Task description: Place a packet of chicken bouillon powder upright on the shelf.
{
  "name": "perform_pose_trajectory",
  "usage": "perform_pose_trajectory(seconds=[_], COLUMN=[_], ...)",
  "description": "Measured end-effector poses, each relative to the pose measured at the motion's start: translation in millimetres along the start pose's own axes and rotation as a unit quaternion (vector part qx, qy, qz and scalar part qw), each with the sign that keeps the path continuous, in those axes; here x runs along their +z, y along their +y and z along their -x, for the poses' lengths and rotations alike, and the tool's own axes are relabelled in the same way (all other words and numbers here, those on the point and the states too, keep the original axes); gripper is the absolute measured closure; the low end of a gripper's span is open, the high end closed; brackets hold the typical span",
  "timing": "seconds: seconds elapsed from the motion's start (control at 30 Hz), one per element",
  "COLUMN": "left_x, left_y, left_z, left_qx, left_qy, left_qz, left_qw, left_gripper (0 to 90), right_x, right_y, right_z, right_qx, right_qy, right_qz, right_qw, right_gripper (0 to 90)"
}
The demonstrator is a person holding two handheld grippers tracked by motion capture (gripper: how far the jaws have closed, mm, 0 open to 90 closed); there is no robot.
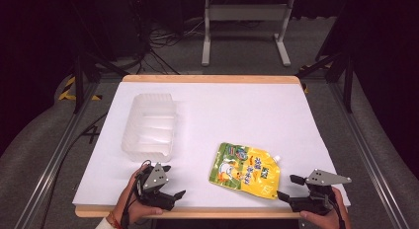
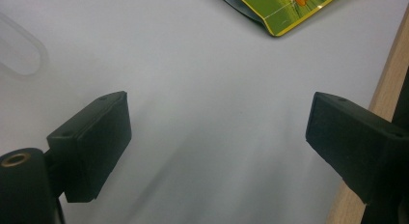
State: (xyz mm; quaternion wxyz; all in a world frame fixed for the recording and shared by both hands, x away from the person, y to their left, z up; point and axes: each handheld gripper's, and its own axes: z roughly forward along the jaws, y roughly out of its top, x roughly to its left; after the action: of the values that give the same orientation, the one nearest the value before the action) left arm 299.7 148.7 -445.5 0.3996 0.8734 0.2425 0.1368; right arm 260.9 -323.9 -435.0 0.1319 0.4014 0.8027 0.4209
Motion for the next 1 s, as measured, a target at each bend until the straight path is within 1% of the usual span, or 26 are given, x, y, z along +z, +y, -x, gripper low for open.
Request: perform_pose_trajectory(seconds=[0.17,0.23,0.27,0.33,0.4,0.43,0.47,0.5,0.53,0.57,0.6,0.67,0.7,0.77,0.9,0.93,1.0], left_x=[1.0,1.0,0.8,1.4,1.9,2.2,2.4,2.7,3.3,4.0,4.0,5.1,5.8,6.9,7.7,8.4,9.8], left_y=[-1.7,-1.6,-1.3,-0.7,-0.4,-0.1,0.2,0.8,1.2,1.7,1.7,2.5,2.6,3.1,4.1,4.4,5.2], left_z=[-1.4,-1.4,-0.9,-1.0,-0.7,-0.5,0.0,1.0,2.2,3.1,3.1,3.6,4.3,4.6,6.5,6.8,7.7], left_qx=[0.004,0.006,0.005,0.009,0.009,0.010,0.009,0.010,0.010,0.010,0.010,0.017,0.014,0.017,0.013,0.014,0.015], left_qy=[0.004,0.003,0.001,0.000,-0.003,-0.005,-0.005,-0.005,-0.008,-0.011,-0.011,-0.012,-0.015,-0.015,-0.020,-0.022,-0.024], left_qz=[-0.005,-0.004,-0.004,-0.002,-0.002,-0.001,-0.002,-0.002,-0.002,-0.002,-0.002,-0.005,-0.005,-0.005,-0.005,-0.004,-0.006], left_qw=[1.0000,1.0000,1.0000,1.0000,1.0000,0.9999,0.9999,0.9999,0.9999,0.9999,0.9999,0.9998,0.9998,0.9997,0.9997,0.9997,0.9996], left_gripper=[9.3,9.3,9.4,9.3,9.3,9.3,9.3,9.3,9.3,9.3,9.3,9.3,9.3,9.3,9.3,9.3,9.4], right_x=[2.4,4.2,5.2,7.5,10.7,12.3,14.4,16.7,19.7,22.7,22.7,27.4,29.3,33.2,41.6,43.7,46.7], right_y=[0.3,0.4,0.4,0.0,-1.0,-1.3,-1.4,-1.2,-0.2,1.4,1.4,3.9,4.7,6.1,11.7,13.0,16.2], right_z=[-2.5,-2.9,-3.1,-3.4,-2.5,-2.2,-1.6,-1.4,-1.8,-2.0,-2.0,-2.7,-2.2,-1.5,-4.4,-4.8,-5.6], right_qx=[0.003,0.012,0.017,0.023,0.037,0.046,0.053,0.060,0.065,0.068,0.068,0.080,0.091,0.116,0.125,0.128,0.137], right_qy=[0.003,0.013,0.018,0.016,0.027,0.032,0.042,0.048,0.052,0.063,0.063,0.073,0.083,0.097,0.109,0.107,0.097], right_qz=[-0.004,-0.003,-0.005,-0.014,-0.019,-0.020,-0.021,-0.022,-0.019,-0.018,-0.018,-0.013,-0.008,-0.002,-0.001,0.001,0.000], right_qw=[1.0000,0.9998,0.9997,0.9995,0.9988,0.9983,0.9975,0.9968,0.9964,0.9955,0.9955,0.9940,0.9924,0.9885,0.9862,0.9859,0.9858], right_gripper=[21.4,21.5,21.4,20.6,20.0,19.8,19.8,19.3,19.4,19.1,19.1,19.2,19.2,19.4,19.2,19.8,23.3])
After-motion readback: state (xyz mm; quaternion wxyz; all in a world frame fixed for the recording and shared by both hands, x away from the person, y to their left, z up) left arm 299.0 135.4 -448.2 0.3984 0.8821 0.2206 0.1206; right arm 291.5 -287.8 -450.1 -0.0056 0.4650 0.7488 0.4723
